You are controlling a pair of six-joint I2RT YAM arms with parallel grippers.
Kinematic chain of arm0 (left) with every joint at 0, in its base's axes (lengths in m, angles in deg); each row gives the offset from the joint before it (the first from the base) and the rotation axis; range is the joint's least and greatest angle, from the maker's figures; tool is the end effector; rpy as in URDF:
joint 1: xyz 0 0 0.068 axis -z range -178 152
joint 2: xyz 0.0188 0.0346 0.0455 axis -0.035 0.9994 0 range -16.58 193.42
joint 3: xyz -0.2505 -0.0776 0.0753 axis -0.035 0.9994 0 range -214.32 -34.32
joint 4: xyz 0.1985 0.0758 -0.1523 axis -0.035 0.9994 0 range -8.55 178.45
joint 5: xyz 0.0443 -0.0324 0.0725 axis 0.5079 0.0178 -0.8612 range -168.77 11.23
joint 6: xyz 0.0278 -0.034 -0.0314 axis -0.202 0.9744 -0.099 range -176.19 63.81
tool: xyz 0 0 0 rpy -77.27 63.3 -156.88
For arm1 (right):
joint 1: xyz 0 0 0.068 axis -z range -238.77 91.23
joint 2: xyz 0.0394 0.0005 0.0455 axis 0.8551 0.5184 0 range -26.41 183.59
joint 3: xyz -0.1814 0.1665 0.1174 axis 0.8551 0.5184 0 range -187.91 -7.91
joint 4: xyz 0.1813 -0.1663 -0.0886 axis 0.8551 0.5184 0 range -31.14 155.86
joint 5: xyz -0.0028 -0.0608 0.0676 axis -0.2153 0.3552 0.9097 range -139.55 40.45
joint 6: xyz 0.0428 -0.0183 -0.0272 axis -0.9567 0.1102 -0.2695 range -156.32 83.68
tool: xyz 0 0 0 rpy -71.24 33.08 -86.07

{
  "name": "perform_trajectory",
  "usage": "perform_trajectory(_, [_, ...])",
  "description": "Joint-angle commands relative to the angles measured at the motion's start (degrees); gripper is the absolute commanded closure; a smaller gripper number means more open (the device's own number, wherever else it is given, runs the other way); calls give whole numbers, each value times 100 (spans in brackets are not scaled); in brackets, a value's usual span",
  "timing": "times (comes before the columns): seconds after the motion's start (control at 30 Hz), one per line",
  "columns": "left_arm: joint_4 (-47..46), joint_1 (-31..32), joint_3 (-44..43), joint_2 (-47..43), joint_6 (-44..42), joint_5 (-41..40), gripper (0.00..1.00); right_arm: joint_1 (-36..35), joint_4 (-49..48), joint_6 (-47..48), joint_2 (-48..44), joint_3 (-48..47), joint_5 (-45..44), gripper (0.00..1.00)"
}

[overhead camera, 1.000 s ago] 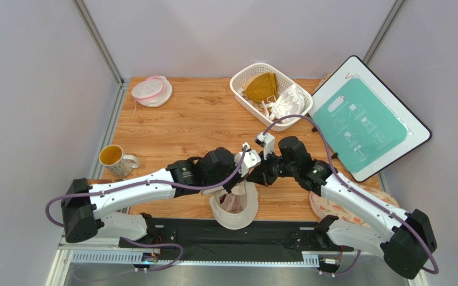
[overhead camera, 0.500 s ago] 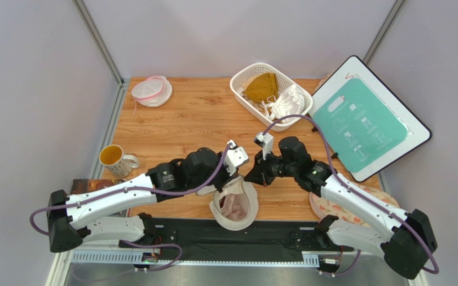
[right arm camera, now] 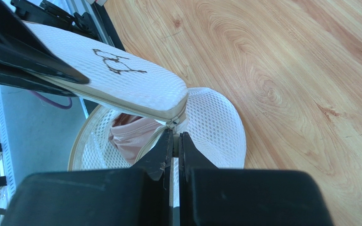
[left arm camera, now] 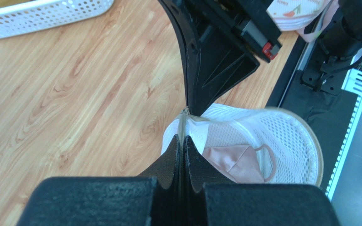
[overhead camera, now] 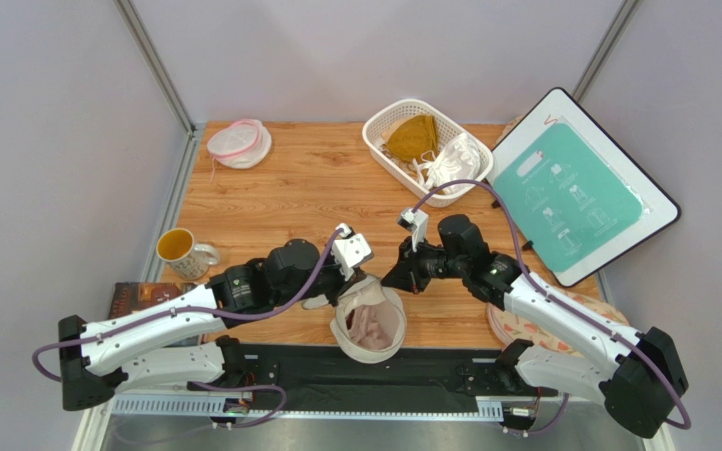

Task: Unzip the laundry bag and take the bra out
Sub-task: Unzip the laundry bag at the center of the board.

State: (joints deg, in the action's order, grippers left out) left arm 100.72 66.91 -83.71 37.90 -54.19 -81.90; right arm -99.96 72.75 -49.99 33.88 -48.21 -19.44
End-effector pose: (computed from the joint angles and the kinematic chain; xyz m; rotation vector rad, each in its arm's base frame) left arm 0.0933 -0.1945 0.3211 1.0456 1.7794 -0.6866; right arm 0.1591 0.1630 0.2569 -0.8539 2.1226 1.0968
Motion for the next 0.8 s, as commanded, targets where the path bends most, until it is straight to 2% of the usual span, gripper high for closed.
perform_trajectory(0.0, [-389, 31, -106, -341, -42, -108, 100, 58, 281, 66, 141, 66, -339, 100])
perform_trajectory(0.37, [-318, 31, -177, -508, -50, -99, 100, 58, 281, 49, 193, 101, -356, 100])
perform_trajectory(0.53, [-231, 22, -54, -526, -173, -476, 100, 58, 298, 49, 150, 57, -339, 100])
perform_trajectory(0.63, [-55, 31, -36, -333, -130, -793, 68, 58, 342, 49, 123, 13, -304, 100])
perform_trajectory(0.67, [-37, 31, -36, -289, -95, -811, 52, 58, 342, 40, 114, 4, -295, 100])
perform_trajectory(0.77, [-55, 31, -141, -122, -77, -698, 32, 58, 369, 57, 106, -22, -269, 100])
